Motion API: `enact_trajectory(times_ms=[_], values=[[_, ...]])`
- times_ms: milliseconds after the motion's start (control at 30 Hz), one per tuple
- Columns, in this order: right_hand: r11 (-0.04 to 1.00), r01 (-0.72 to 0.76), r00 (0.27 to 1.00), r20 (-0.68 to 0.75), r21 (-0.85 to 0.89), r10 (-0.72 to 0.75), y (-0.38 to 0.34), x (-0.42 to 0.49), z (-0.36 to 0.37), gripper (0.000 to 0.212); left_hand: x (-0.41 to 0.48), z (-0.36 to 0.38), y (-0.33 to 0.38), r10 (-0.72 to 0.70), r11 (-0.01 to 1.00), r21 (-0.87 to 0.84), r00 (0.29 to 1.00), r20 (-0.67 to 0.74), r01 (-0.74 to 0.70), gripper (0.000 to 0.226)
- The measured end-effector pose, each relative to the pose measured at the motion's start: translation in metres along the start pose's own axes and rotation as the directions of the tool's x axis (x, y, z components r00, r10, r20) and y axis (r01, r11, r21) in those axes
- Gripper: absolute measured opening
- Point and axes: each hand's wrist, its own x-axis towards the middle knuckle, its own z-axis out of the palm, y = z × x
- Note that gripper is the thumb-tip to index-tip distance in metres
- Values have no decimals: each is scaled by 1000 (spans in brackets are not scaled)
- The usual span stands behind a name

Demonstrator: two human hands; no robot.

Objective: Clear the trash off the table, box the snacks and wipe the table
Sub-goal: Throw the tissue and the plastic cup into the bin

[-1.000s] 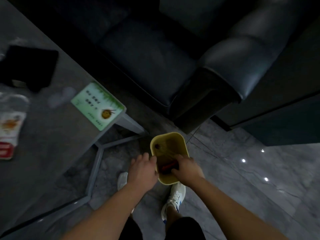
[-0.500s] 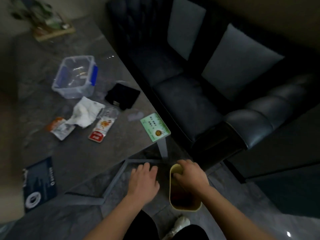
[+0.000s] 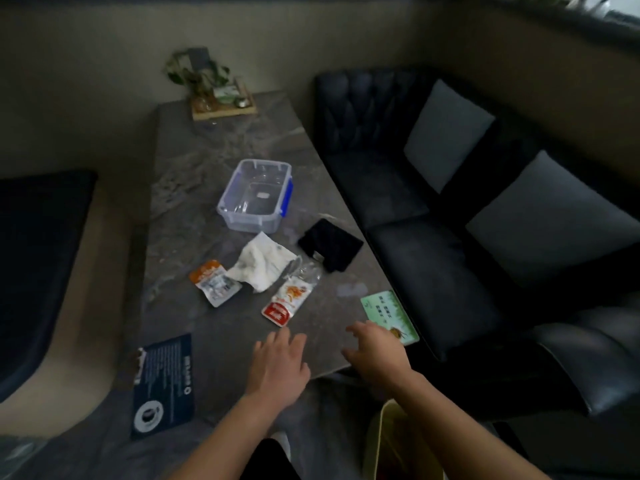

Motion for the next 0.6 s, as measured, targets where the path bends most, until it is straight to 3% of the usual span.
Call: enact_trajectory(times_ms=[267,433,600], values=[[1000,-14,1000,27,-3,14,-64,57,6,44,38,-9,-81,-31,998,-52,999,12,32,45],[999,-42,996,76,-12,43,-78,80,13,44,53,1,-92,-58,995,-79,996,71,63,50],[998,-59,998,37,17,59,-75,113,12,50,81,6,-89,-114,989,-85,990,83,121,52]])
